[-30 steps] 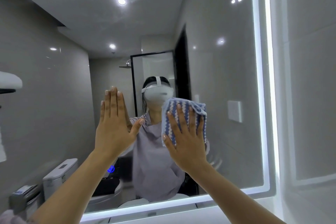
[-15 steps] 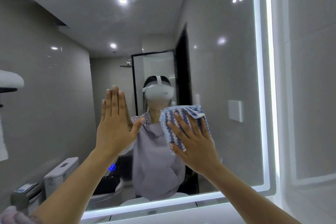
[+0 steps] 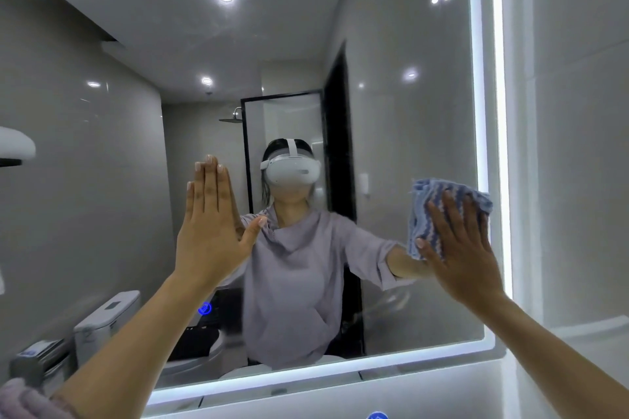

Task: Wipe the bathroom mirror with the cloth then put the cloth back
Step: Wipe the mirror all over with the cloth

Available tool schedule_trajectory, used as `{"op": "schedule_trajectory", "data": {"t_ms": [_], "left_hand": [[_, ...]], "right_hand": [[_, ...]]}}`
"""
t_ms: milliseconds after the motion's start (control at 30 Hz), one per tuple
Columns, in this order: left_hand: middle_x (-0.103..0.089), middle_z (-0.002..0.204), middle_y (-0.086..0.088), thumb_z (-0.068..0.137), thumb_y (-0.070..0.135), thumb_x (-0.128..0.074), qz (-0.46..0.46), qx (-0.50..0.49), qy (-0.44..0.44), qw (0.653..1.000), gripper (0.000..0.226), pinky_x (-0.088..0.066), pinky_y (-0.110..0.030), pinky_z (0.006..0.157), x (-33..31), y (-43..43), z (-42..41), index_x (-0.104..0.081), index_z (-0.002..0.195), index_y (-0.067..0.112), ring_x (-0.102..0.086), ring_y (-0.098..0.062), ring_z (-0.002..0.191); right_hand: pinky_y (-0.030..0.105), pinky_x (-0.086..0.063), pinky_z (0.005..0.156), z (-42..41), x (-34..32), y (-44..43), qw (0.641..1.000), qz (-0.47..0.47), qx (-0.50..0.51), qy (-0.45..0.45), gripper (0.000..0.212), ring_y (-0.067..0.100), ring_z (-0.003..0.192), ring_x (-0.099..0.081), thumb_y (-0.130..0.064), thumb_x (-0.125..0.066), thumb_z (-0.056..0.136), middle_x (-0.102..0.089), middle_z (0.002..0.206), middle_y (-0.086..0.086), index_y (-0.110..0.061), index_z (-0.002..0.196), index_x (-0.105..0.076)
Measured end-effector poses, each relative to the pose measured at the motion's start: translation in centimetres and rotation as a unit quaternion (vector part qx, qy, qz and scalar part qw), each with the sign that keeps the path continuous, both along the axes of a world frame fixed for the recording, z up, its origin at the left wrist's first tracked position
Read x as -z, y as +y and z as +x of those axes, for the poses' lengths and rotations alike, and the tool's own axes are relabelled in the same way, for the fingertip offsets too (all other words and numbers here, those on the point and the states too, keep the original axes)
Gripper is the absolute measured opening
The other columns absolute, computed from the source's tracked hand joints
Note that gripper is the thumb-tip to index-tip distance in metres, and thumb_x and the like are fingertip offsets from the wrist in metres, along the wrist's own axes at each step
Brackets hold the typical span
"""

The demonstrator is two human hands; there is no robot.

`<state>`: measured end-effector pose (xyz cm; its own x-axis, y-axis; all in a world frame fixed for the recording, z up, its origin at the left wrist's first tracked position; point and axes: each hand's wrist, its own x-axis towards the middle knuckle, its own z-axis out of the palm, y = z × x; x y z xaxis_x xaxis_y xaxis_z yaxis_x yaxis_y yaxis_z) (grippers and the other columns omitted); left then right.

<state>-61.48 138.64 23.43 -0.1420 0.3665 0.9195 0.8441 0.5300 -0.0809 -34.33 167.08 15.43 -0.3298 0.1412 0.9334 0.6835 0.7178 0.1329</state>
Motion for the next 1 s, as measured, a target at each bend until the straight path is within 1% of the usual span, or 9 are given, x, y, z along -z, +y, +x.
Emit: {"op": "schedule_trajectory", "data": {"t_ms": [133, 233, 300, 433, 567, 700, 833, 900, 1000], "left_hand": [[0.019, 0.157, -0.013, 0.087, 0.063, -0.027, 0.002, 0.005, -0.003, 1.0, 0.094, 0.014, -0.032, 0.118, 0.0, 0.0, 0.0, 0.015, 0.147, 0.003, 0.017, -0.025, 0.146], [0.021, 0.157, -0.013, 0.087, 0.065, -0.024, -0.001, -0.003, -0.006, 1.0, 0.095, 0.015, -0.032, 0.118, 0.0, 0.0, 0.0, 0.014, 0.147, 0.003, 0.019, -0.024, 0.145], [0.021, 0.157, -0.012, 0.086, 0.065, -0.024, -0.002, -0.003, -0.007, 1.0, 0.095, 0.016, -0.032, 0.117, 0.0, 0.1, -0.1, 0.015, 0.147, 0.003, 0.019, -0.024, 0.145], [0.018, 0.157, -0.014, 0.086, 0.064, -0.024, 0.002, 0.004, -0.004, 1.0, 0.095, 0.013, -0.033, 0.118, 0.0, 0.1, 0.0, 0.012, 0.148, 0.002, 0.017, -0.025, 0.146], [0.019, 0.156, -0.013, 0.086, 0.065, -0.024, 0.003, 0.008, -0.005, 1.0, 0.095, 0.013, -0.033, 0.118, 0.0, 0.0, 0.1, 0.013, 0.147, 0.003, 0.019, -0.024, 0.145], [0.022, 0.155, -0.011, 0.086, 0.065, -0.024, 0.004, 0.014, -0.007, 1.0, 0.094, 0.015, -0.032, 0.118, 0.0, 0.1, 0.1, 0.016, 0.146, 0.004, 0.02, -0.023, 0.145], [0.025, 0.155, -0.01, 0.087, 0.066, -0.023, 0.004, 0.01, -0.009, 1.0, 0.095, 0.016, -0.032, 0.117, 0.0, 0.0, 0.1, 0.018, 0.146, 0.004, 0.022, -0.023, 0.145], [0.024, 0.155, -0.011, 0.087, 0.066, -0.023, 0.003, 0.01, -0.008, 1.0, 0.095, 0.016, -0.032, 0.117, 0.0, 0.0, 0.2, 0.017, 0.146, 0.003, 0.021, -0.024, 0.145], [0.022, 0.156, -0.012, 0.087, 0.064, -0.024, 0.003, 0.009, -0.006, 1.0, 0.095, 0.015, -0.032, 0.118, 0.0, 0.0, 0.3, 0.017, 0.146, 0.003, 0.02, -0.024, 0.145]], "right_hand": [[0.043, 0.004, 0.121, 0.5, -0.3, -0.3, 0.989, -0.066, -0.041, 0.127, 0.064, 0.02, 0.149, 0.013, -0.057, -0.011, 0.1, 0.015, 0.161, -0.008, -0.028, 0.153, 0.01], [0.046, 0.001, 0.12, 0.5, -0.4, -0.9, 0.985, -0.115, -0.041, 0.12, 0.074, 0.035, 0.148, -0.004, -0.059, -0.009, 0.099, -0.01, 0.16, 0.015, -0.008, 0.152, -0.019], [0.051, 0.0, 0.119, 0.3, -0.4, -1.5, 0.984, -0.132, -0.035, 0.113, 0.077, 0.039, 0.147, -0.006, -0.059, -0.008, 0.098, -0.013, 0.159, 0.021, -0.006, 0.151, -0.024], [0.052, 0.001, 0.119, -1.0, -0.2, -2.5, 0.975, -0.161, -0.03, 0.147, 0.078, 0.038, 0.147, -0.002, -0.06, -0.005, 0.096, -0.006, 0.159, 0.019, -0.007, 0.152, -0.014], [0.051, 0.001, 0.12, -3.1, 0.1, -3.1, 0.957, -0.182, -0.032, 0.225, 0.068, 0.021, 0.147, 0.018, -0.063, -0.002, 0.094, 0.02, 0.159, -0.001, -0.031, 0.148, 0.024], [0.051, 0.007, 0.119, -4.3, 1.2, -4.2, 0.973, -0.17, -0.039, 0.15, 0.074, 0.031, 0.148, 0.013, -0.061, -0.008, 0.096, 0.016, 0.161, 0.008, -0.02, 0.153, 0.013], [0.06, 0.001, 0.117, -6.6, 2.1, -7.0, 0.982, -0.15, -0.029, 0.107, 0.078, 0.043, 0.146, 0.003, -0.062, -0.015, 0.096, 0.002, 0.16, 0.021, -0.012, 0.152, 0.002], [0.062, -0.002, 0.116, -7.9, 2.6, -8.5, 0.987, -0.135, -0.024, 0.088, 0.079, 0.043, 0.146, 0.004, -0.058, -0.025, 0.094, 0.004, 0.16, 0.019, -0.013, 0.153, 0.003], [0.056, 0.0, 0.118, -9.5, 3.3, -10.8, 0.992, -0.109, -0.029, 0.062, 0.077, 0.042, 0.146, 0.001, -0.058, -0.025, 0.093, 0.002, 0.159, 0.016, -0.013, 0.152, -0.005]]}}
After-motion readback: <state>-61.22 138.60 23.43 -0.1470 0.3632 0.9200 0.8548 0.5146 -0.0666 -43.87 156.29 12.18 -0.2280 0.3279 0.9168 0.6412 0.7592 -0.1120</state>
